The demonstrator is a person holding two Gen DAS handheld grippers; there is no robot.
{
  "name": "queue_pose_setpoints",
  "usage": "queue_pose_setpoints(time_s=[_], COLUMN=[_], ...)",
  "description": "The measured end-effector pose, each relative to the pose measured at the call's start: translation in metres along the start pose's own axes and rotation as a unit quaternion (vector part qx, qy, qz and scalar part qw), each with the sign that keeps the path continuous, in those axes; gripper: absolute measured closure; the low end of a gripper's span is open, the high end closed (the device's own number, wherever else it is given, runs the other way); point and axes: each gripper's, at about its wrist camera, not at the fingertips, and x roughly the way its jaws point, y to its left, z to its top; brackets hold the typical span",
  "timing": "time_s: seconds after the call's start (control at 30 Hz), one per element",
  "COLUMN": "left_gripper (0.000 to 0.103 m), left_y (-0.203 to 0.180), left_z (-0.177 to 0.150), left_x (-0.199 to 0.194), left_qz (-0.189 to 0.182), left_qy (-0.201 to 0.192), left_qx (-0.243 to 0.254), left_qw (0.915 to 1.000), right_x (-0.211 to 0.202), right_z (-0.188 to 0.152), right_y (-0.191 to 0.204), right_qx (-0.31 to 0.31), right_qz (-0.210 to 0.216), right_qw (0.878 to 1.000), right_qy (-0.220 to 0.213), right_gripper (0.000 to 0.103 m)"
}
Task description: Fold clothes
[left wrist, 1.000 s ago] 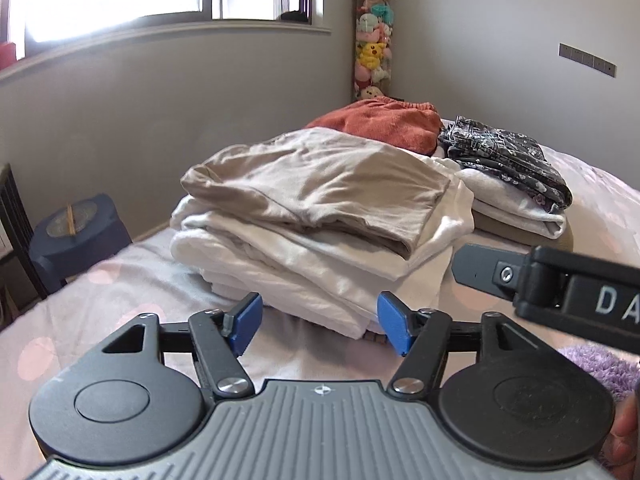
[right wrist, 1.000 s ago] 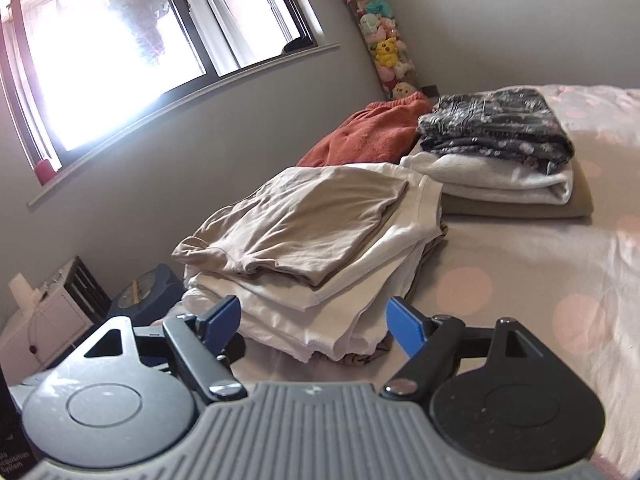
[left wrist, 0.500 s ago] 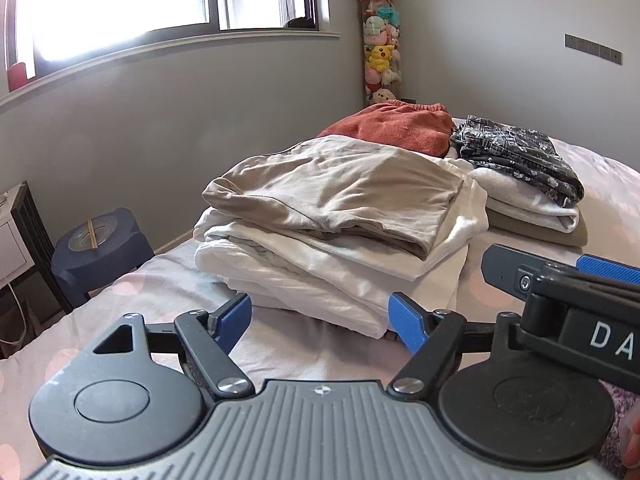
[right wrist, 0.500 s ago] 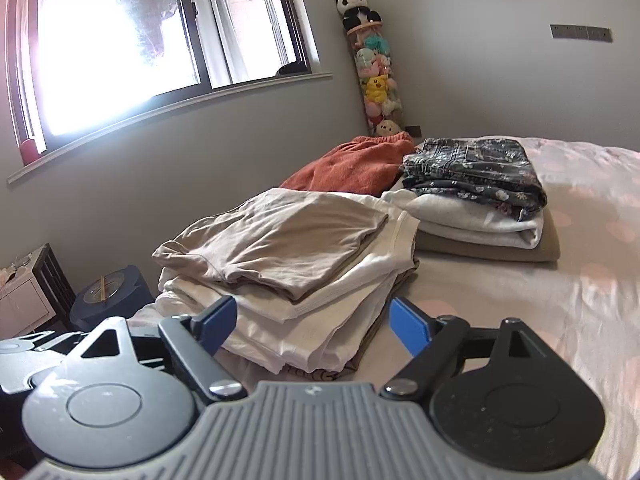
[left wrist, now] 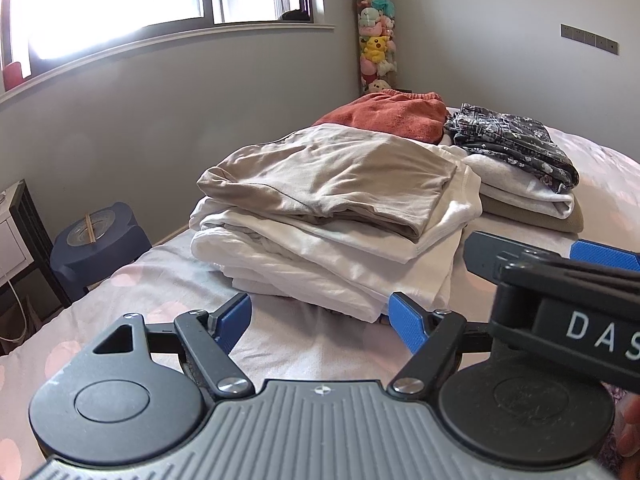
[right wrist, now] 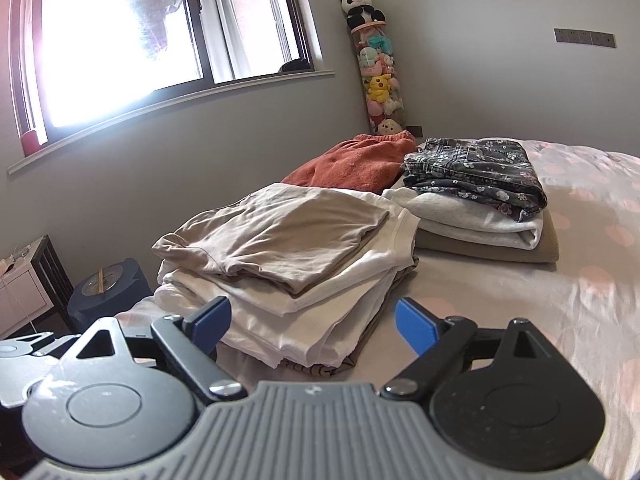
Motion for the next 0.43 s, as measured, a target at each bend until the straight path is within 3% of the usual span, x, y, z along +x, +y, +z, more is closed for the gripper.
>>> queue_pose_setpoints(time_s=[0.43], left_gripper=[0.028], left_y=[0.001], left_z=[-0.0003], left_x=[-0.0009], left_qz=[-0.004], left_qy=[-0.002], left_qx=[-0.007], left_qw=[1.0], right_x=[0.0014], right_z=[-0.0004], right_y=[-0.0007], right_qx=[0.005], right_qz=[0.005], right_qw=[1.0], right_qy=[0.001], right_gripper=[0.01])
